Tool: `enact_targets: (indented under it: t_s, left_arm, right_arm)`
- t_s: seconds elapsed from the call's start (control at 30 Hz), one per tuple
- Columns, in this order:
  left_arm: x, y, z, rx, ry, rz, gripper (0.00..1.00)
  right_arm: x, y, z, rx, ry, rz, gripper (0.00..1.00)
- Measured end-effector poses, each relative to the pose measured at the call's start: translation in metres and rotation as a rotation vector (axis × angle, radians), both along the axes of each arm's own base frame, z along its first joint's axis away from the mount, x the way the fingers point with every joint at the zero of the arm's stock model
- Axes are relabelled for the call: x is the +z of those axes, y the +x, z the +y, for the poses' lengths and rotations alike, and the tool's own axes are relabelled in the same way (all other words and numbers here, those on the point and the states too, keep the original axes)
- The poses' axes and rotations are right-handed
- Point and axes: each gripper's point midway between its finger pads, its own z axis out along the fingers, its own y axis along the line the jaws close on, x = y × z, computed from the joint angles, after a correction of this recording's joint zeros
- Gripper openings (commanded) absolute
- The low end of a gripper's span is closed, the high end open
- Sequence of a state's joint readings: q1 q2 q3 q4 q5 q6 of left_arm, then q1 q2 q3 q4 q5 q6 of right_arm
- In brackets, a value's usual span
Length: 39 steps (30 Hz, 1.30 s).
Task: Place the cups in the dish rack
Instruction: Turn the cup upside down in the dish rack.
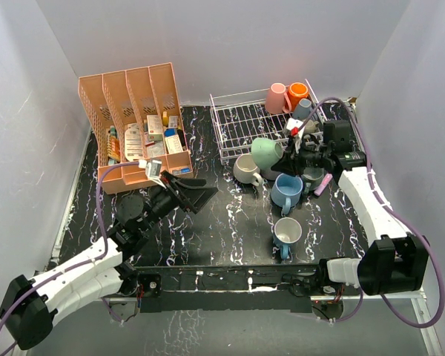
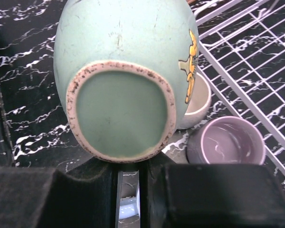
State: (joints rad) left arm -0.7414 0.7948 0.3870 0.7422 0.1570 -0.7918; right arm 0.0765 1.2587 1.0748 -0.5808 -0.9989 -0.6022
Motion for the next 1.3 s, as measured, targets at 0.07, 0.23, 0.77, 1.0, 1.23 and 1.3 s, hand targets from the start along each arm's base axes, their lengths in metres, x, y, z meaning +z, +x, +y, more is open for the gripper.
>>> enact_targets:
  t_s: [0.07, 0.23, 0.77, 1.0, 1.23, 1.3]
  left_arm:
    - [-0.006, 0.001, 0.004, 0.023, 0.021, 0.006, 0.97]
    - [-0.017, 0.004, 0.009, 0.053, 0.062, 0.020, 0.97]
    - [-0.031, 0.004, 0.017, 0.086, 0.117, 0.047, 0.97]
    - [-0.037, 0.005, 0.020, 0.101, 0.128, 0.060, 0.97]
    - [-0.035, 0.003, 0.023, 0.108, 0.124, 0.058, 0.97]
    - [-0.033, 0.003, 0.024, 0.111, 0.120, 0.055, 0.97]
  right_arm:
    - [0.002, 0.007, -0.003, -0.020, -0.022, -0.012, 0.08]
    - [0.005, 0.023, -0.011, -0.067, -0.073, -0.035, 0.08]
    - [-0.002, 0.078, -0.031, -0.189, -0.194, -0.043, 0.08]
    - [-0.013, 0.102, -0.036, -0.228, -0.227, -0.014, 0.08]
    - [-0.017, 0.136, -0.043, -0.295, -0.253, -0.010, 0.08]
    - [-0.019, 0.148, -0.046, -0.321, -0.261, -0.008, 0.08]
